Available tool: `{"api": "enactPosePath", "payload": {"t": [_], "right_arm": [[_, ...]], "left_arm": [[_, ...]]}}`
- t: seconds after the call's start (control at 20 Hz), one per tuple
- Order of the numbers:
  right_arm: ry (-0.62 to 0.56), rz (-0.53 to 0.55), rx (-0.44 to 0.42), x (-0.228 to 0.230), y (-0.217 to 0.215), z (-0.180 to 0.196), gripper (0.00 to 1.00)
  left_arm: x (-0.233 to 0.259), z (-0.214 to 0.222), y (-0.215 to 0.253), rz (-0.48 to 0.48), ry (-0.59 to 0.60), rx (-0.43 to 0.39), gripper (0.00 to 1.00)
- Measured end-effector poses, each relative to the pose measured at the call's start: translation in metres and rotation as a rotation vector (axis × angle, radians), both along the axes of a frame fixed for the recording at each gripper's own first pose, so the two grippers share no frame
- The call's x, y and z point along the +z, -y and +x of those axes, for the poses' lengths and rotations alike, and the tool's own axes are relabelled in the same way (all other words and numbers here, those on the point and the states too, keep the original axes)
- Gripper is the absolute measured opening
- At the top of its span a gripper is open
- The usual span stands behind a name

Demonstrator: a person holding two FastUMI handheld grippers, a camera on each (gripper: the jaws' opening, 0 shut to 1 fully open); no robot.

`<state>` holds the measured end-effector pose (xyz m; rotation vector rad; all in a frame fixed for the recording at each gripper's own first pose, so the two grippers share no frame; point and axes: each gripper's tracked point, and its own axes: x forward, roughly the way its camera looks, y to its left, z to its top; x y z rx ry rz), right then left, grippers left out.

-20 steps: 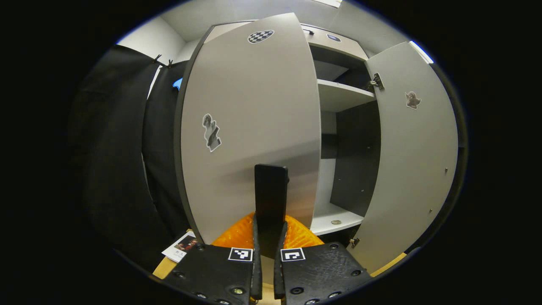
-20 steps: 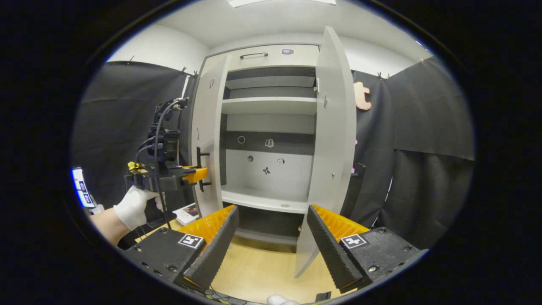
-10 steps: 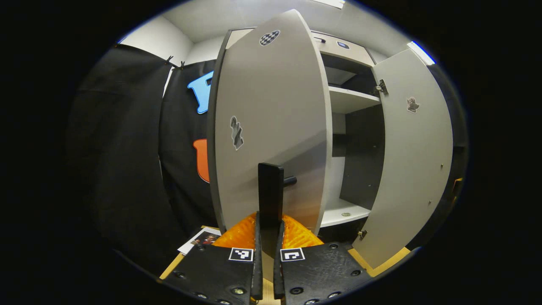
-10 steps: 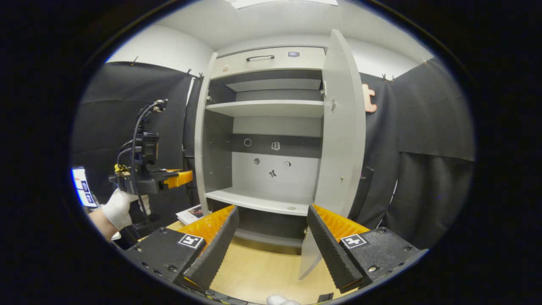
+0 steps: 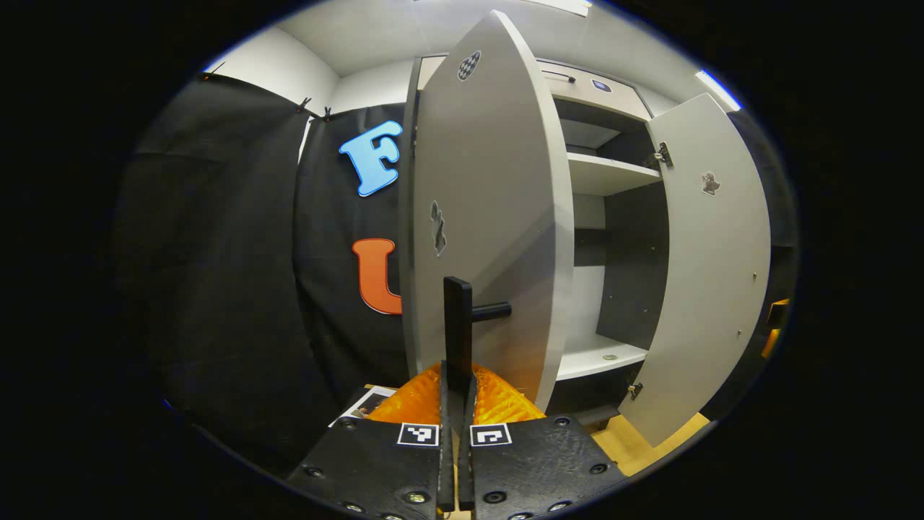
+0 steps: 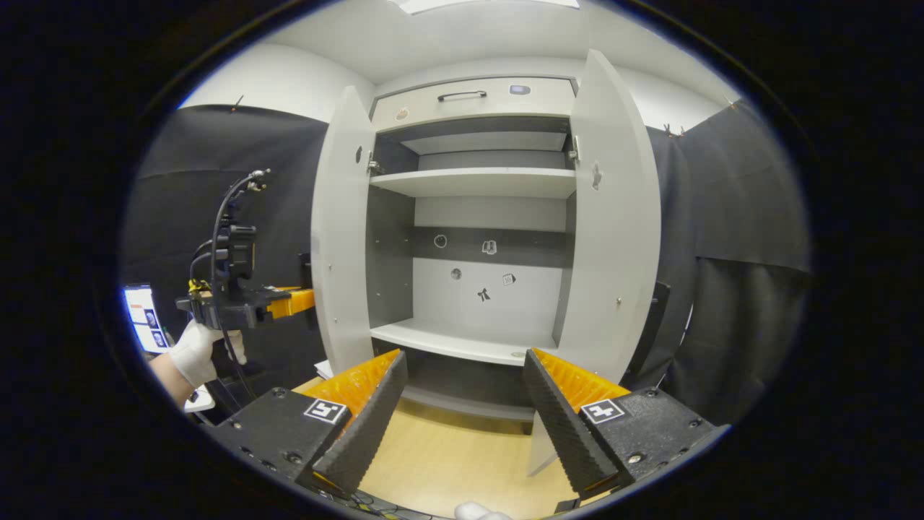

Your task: Open the right door of the double-door shoe cabinet with the right hand, and open the left door with the left hand.

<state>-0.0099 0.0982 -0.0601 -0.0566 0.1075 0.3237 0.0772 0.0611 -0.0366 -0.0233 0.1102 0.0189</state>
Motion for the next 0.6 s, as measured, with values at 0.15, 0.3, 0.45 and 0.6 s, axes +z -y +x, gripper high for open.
{"api": "enactPosePath", "payload": {"t": [0.15, 0.3, 0.45, 0.6], "right_arm": [[-0.001, -0.007, 0.024, -0.002, -0.016, 0.001, 1.00], [-0.010, -0.014, 0.047, -0.005, -0.031, -0.001, 1.00], [-0.009, -0.018, 0.051, -0.004, -0.036, -0.001, 1.00], [-0.007, -0.016, 0.040, -0.003, -0.040, -0.003, 1.00]], "left_arm": [[-0.001, -0.004, -0.026, 0.048, 0.003, 0.043, 0.00], [-0.003, -0.003, -0.043, 0.025, 0.008, 0.038, 0.00], [-0.002, -0.003, -0.060, -0.016, 0.022, 0.020, 0.00], [-0.002, -0.003, -0.070, -0.019, 0.027, -0.018, 0.00]]}}
